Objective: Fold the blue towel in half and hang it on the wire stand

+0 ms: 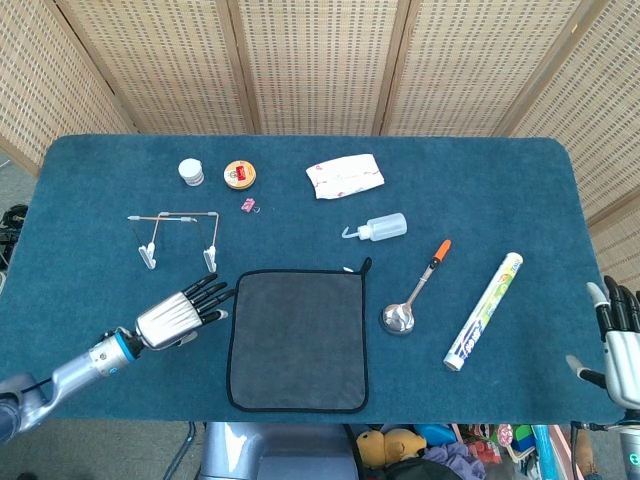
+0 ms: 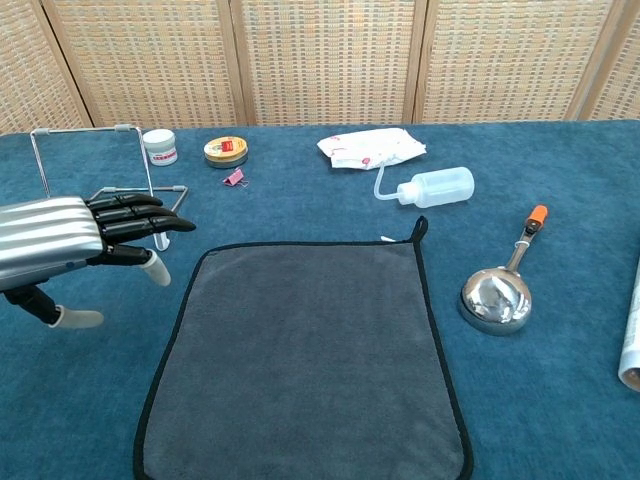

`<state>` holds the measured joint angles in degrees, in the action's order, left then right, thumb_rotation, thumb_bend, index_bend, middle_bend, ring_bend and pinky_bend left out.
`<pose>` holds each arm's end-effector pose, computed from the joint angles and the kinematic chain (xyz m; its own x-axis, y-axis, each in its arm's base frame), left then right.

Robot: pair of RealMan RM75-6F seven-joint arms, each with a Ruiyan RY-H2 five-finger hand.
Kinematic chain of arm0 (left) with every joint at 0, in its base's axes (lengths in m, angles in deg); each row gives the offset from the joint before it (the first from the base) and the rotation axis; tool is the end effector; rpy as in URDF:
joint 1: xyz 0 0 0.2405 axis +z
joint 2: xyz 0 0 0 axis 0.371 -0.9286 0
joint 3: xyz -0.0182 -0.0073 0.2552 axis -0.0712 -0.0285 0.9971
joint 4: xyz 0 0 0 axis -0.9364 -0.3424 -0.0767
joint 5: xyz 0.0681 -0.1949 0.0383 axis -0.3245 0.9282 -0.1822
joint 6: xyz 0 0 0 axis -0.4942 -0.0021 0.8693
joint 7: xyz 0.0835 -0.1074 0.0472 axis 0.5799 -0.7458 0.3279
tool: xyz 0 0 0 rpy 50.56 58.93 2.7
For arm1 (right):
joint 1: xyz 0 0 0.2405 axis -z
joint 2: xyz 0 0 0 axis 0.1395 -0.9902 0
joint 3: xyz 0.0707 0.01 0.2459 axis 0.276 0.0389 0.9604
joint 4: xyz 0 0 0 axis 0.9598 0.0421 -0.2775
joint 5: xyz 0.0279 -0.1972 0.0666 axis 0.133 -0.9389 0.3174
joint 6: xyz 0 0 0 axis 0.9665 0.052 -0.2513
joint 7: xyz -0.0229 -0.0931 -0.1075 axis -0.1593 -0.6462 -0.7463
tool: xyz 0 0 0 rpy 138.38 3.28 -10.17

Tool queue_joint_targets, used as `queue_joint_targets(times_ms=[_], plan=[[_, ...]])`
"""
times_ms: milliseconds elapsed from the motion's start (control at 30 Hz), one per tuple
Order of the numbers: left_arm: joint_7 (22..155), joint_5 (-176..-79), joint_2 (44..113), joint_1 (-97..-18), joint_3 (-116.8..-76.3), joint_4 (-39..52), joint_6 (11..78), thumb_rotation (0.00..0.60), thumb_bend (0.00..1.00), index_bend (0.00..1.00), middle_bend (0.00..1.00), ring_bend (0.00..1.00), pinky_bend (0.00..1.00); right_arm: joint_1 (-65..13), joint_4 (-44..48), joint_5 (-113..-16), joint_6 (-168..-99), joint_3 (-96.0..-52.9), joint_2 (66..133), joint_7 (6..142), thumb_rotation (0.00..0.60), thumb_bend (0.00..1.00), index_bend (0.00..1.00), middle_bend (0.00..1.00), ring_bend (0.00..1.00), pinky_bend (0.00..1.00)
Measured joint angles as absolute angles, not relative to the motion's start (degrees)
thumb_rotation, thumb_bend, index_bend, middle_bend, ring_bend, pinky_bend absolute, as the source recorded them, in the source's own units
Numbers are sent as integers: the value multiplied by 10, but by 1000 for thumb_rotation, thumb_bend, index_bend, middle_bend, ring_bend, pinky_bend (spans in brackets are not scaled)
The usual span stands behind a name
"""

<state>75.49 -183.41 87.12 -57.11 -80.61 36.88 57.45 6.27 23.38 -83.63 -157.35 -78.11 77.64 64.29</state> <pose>-0.2587 0.3013 0.0056 0.7251 -0.0457 0.6871 0.3618 -0.8237 -0.4366 -0.3136 -0.1761 0.1877 0.5121 0.0718 0.8559 -0.8569 0.1111 0.5034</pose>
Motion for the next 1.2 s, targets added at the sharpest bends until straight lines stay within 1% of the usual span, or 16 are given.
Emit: queue_joint_targets(times_ms=[433, 867, 1067, 1200], plan=[[714, -1852, 946, -619, -766, 489, 597, 600, 265, 354, 0, 0, 0, 56, 226, -815, -1559, -775, 780, 642, 600, 0, 0, 0, 0, 0], [703, -1837, 990, -639, -744, 529, 586, 600, 270, 360, 0, 0, 0, 52, 222, -800, -1550, -771, 778, 649, 600, 0, 0, 0, 0, 0], [704, -1828, 1003, -646, -735, 542, 582, 600, 298, 368, 0, 0, 0, 53, 222, -798, -1551, -770, 776, 653, 600, 0, 0, 0, 0, 0], [704, -1824, 1008, -649, -730, 547, 583, 600, 335, 376, 0, 0, 0, 53, 222, -797, -1552, -770, 775, 655, 600, 0, 0, 0, 0, 0]])
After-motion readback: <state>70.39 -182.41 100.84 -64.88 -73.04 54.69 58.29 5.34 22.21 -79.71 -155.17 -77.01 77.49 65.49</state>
